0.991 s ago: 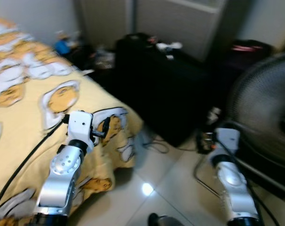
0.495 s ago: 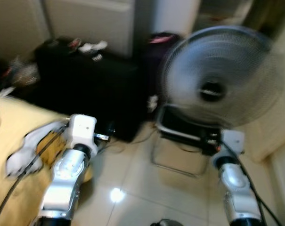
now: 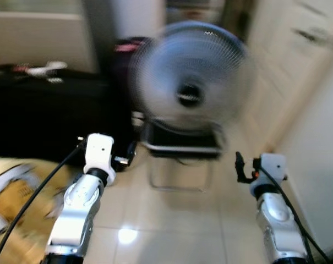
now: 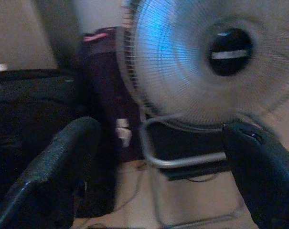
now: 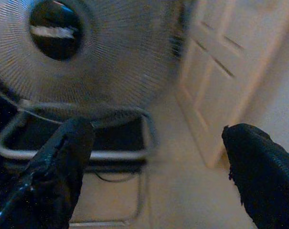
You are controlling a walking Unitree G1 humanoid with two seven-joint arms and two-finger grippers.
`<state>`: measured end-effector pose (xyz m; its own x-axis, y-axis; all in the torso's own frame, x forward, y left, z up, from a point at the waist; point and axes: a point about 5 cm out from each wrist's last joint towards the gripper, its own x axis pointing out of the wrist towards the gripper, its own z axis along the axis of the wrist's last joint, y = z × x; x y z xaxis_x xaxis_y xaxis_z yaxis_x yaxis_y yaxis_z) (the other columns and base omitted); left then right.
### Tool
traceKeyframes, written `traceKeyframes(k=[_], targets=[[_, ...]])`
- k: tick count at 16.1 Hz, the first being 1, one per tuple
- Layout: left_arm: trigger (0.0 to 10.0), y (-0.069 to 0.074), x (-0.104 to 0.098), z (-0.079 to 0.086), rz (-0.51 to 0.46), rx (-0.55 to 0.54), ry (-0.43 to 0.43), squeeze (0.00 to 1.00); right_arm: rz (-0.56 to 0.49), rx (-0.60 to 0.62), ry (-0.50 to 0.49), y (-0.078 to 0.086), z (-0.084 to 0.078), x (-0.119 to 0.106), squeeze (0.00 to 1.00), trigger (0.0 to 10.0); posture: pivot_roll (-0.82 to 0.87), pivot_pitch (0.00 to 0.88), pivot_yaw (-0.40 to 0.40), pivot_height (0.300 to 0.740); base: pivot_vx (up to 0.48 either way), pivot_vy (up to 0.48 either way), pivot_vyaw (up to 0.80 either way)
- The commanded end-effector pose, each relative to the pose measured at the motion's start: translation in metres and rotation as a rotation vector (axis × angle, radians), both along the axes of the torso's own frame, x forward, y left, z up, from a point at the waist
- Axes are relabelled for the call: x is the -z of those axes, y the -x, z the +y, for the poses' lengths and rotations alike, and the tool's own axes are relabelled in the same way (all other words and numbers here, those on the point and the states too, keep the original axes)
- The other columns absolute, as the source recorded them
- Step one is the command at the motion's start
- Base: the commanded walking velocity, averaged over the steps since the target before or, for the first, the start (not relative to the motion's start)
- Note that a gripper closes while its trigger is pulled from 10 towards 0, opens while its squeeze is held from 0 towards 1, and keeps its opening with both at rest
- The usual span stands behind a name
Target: Clean up the room
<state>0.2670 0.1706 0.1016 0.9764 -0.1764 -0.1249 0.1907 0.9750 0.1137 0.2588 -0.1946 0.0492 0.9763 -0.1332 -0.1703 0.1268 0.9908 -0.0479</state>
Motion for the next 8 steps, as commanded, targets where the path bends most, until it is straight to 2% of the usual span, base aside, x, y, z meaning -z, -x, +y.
traceKeyframes(k=[1, 8], targets=[[10.0, -0.0013, -0.0036, 0.0047, -0.009, -0.013, -0.012, 0.0, -0.022, -0.017, -0.004, -0.0032, 0.0065, -0.0045, 0.0, 10.0, -0.04, 0.0, -0.022, 0.74, 0.375, 0.0, 0.0], [10.0, -0.0031, -0.0046, 0.0031, -0.011, -0.008, -0.015, 0.0, -0.029, -0.012, 0.005, -0.0029, 0.0074, -0.0074, 0.0, 10.0, -0.03, 0.0, -0.022, 0.74, 0.405, 0.0, 0.0]])
